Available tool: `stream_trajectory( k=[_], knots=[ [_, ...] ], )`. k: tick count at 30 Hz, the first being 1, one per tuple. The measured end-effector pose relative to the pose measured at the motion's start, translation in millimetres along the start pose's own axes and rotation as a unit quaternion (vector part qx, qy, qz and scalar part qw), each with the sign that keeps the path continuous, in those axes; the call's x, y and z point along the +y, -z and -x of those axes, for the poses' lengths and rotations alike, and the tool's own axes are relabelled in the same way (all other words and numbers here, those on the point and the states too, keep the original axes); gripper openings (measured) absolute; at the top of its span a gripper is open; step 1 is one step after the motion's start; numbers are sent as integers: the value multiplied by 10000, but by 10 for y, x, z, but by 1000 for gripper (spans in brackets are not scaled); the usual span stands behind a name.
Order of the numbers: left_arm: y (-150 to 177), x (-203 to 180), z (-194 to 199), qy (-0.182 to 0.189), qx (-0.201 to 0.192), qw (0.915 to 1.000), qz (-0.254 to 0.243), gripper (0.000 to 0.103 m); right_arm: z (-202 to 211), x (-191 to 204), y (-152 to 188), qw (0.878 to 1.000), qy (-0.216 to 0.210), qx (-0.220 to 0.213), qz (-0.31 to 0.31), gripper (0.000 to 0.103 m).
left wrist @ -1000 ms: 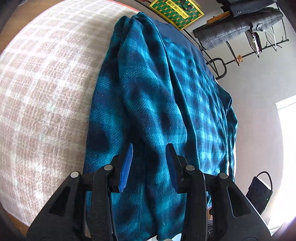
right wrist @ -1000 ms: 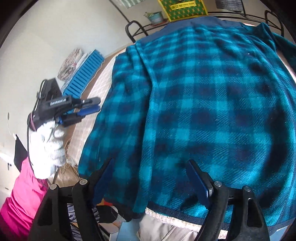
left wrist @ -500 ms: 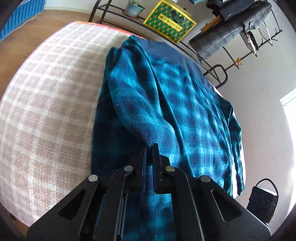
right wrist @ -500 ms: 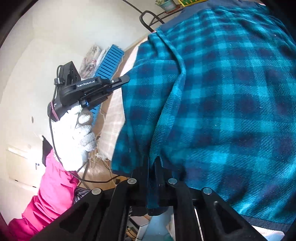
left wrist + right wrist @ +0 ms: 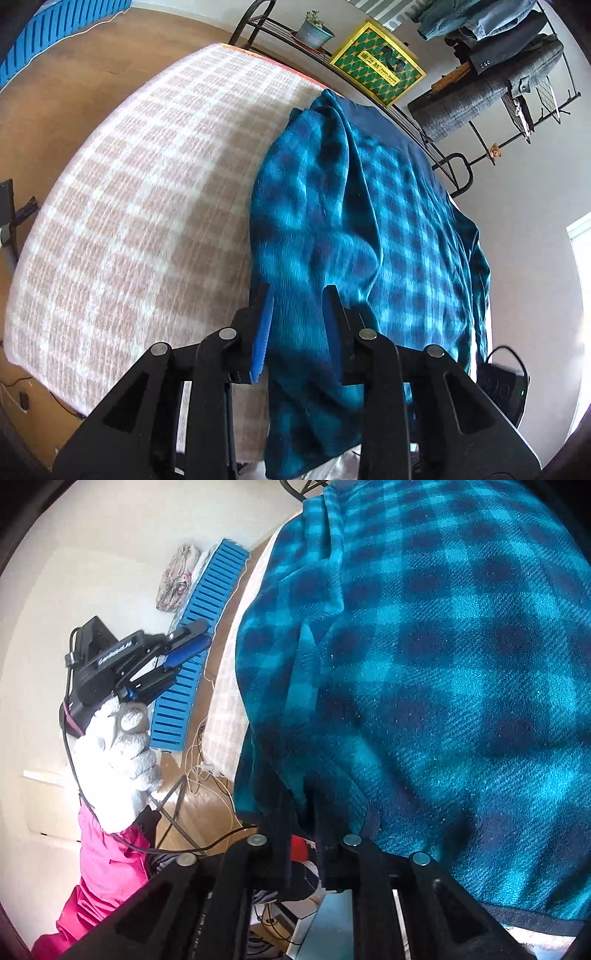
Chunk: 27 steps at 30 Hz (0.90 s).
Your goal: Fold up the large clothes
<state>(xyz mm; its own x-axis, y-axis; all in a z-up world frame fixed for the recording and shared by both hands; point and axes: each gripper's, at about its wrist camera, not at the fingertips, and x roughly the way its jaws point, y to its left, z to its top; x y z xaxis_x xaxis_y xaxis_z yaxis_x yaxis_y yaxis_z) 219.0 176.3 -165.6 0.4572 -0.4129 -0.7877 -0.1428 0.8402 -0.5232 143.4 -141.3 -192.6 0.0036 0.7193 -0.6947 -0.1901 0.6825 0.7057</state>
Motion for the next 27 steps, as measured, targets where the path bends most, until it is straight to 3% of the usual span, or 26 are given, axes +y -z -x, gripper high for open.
stream_trajectory(
  k=[1, 3, 6, 8, 10, 13, 14, 15, 17, 20, 22, 24, 25, 27],
  knots=[
    [140, 47, 39, 55, 47, 10000, 42, 31, 26, 24, 16, 9999, 84, -57, 89, 42],
    [401, 114, 101, 192, 184, 9996, 117, 31, 65, 63, 23, 9989, 299, -216, 277, 55],
    [764, 99, 118, 544, 461, 9974, 140, 31, 73, 119, 21, 9967, 497, -287, 571, 61],
    [935, -4, 36, 691, 711, 9951, 67, 31, 7, 34, -12, 9960, 601, -229, 627, 58],
    [1032, -118, -78, 565, 871, 9946, -84, 31, -37, -53, -36, 9965, 643, -172, 513, 40],
    [1108, -209, -250, 348, 1002, 9942, -187, 31, -67, -117, -78, 9975, 580, -199, 355, 27],
    [1135, -220, -303, 359, 1066, 9934, -230, 11, -64, -136, -91, 9980, 510, -217, 297, 25],
    [1155, -228, -334, 340, 1103, 9930, -265, 1, -39, -165, -106, 9986, 405, -226, 245, 17],
    [1174, -219, -244, 422, 957, 9943, -196, 1, -11, -244, -112, 9996, 96, -231, 88, 10],
    [1202, -228, 93, 515, 661, 9961, -292, 1, 94, -231, -45, 9975, -640, -221, -211, 8],
    [1242, -233, 270, 272, 529, 9969, -521, 1, 152, -134, 12, 9962, -852, -164, -47, 8],
    [1301, -251, 276, -237, 545, 9940, -913, 1, 79, 27, 47, 9984, -394, -71, 386, 8],
    [1317, -221, 232, -550, 641, 9915, -990, 2, 20, 82, 61, 9982, -25, 0, 598, 14],
    [1315, -104, 203, -636, 821, 9913, -810, 6, -109, 143, 87, 9935, 694, 174, 889, 24]
  ],
)
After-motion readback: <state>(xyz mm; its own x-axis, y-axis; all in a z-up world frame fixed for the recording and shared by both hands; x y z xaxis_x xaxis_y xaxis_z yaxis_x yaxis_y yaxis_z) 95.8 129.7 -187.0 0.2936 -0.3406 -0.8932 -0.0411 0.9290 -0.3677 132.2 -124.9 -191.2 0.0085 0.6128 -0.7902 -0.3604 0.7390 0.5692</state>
